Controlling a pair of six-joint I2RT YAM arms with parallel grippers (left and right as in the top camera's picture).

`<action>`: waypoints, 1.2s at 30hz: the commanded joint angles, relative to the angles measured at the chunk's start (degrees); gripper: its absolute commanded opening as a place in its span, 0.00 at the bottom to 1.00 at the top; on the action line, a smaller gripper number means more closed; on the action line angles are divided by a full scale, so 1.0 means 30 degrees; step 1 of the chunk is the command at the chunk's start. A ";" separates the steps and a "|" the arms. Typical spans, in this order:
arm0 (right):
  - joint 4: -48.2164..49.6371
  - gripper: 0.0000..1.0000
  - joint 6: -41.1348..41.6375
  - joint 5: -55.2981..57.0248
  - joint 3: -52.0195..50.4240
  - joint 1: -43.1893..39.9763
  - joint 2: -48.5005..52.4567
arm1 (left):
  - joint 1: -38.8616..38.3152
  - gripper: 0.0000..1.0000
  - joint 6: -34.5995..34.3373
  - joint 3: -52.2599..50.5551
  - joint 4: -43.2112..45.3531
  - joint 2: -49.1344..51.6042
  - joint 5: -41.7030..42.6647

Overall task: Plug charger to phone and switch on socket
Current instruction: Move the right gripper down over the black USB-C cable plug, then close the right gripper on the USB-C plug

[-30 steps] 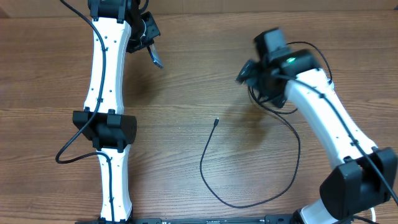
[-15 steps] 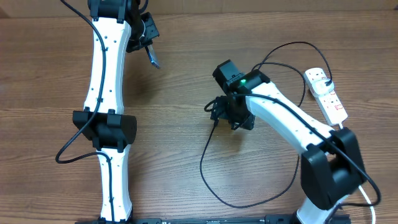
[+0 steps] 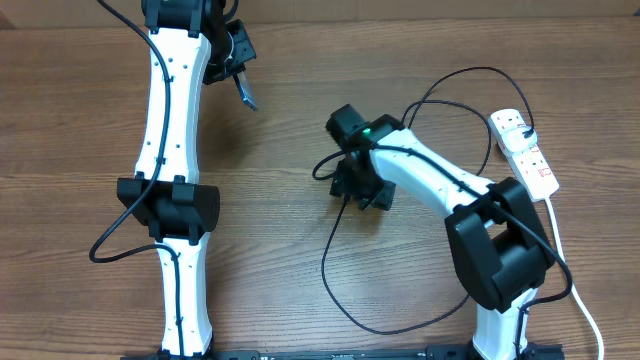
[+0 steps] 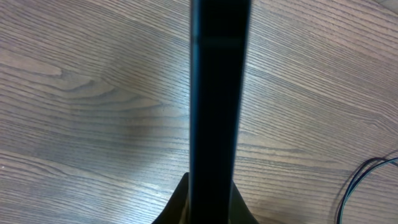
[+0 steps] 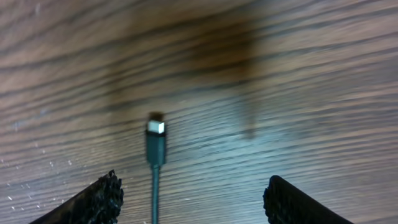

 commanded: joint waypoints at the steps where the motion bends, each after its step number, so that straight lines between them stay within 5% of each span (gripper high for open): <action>1: 0.0102 0.74 0.0430 0.0590 0.0495 0.0736 -0.0029 | -0.0051 0.04 0.0444 0.0488 0.0160 -0.0634 -0.0240; 9: 0.0109 0.73 0.0488 0.0743 0.1195 0.0838 0.1260 | -0.0051 0.04 0.0444 0.0488 0.0248 -0.0634 -0.0240; 18: -0.0233 0.61 0.1333 0.0940 0.1224 0.0845 0.1413 | -0.0036 0.04 0.0459 0.0488 0.0226 -0.0634 -0.0248; 21: -0.0080 0.50 0.1668 0.1362 0.1217 0.0852 0.1545 | -0.0036 0.04 0.0459 0.0488 0.0226 -0.0634 -0.0240; 36: -0.0634 0.44 0.1668 0.0299 0.1202 0.0991 0.2761 | -0.0029 0.04 0.0648 0.0488 0.0240 -0.0634 -0.0240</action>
